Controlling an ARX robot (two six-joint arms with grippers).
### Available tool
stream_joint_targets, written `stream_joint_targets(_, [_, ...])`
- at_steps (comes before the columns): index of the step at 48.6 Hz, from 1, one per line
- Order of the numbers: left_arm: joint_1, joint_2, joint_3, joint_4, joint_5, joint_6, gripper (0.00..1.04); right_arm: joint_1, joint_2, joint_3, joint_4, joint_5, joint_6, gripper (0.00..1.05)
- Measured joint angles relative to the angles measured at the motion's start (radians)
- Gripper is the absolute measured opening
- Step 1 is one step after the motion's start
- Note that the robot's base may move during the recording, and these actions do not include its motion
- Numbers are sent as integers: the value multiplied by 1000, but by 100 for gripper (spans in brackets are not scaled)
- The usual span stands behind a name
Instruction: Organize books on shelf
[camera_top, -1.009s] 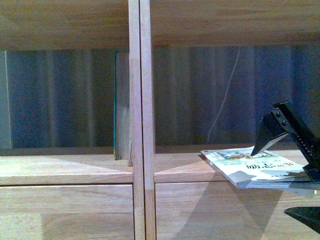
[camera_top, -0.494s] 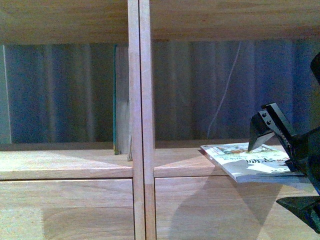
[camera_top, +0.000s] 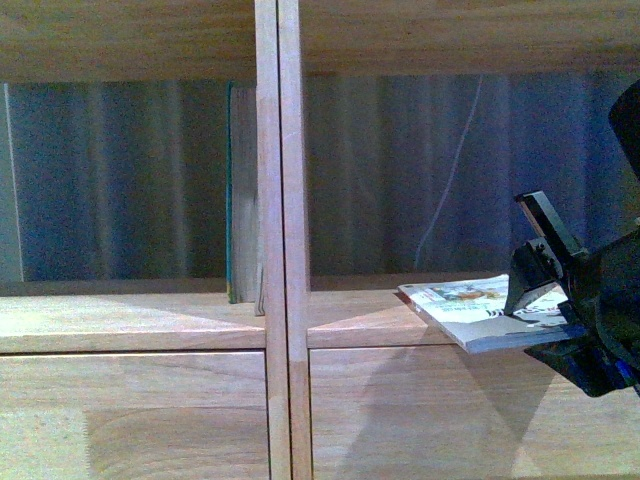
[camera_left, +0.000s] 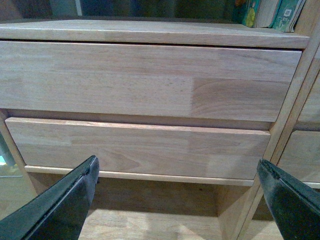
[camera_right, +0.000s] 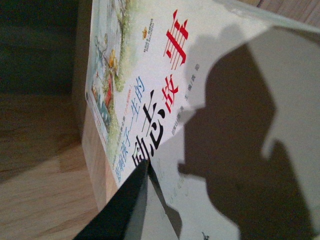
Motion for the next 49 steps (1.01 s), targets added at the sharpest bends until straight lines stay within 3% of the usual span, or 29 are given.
stream_joint_targets(3, [0,0,0,0,0,0,97,0,-1,-4,9,-3,0,28])
stream_joint_targets(11, [0,0,0,0,0,0,97,0,-25,-14,26,-15,0,8])
stream_joint_targets(30, [0,0,0,0,0,0,97,-76,-245,-101,33,-174,-85,7])
stream_joint_targets(37, [0,0,0,0,0,0,97,-146,-365,-147,60,-290,-136,7])
stream_joint_targets(49, [0,0,0,0,0,0,97,-192,-455,-147,140,-452,-198,7])
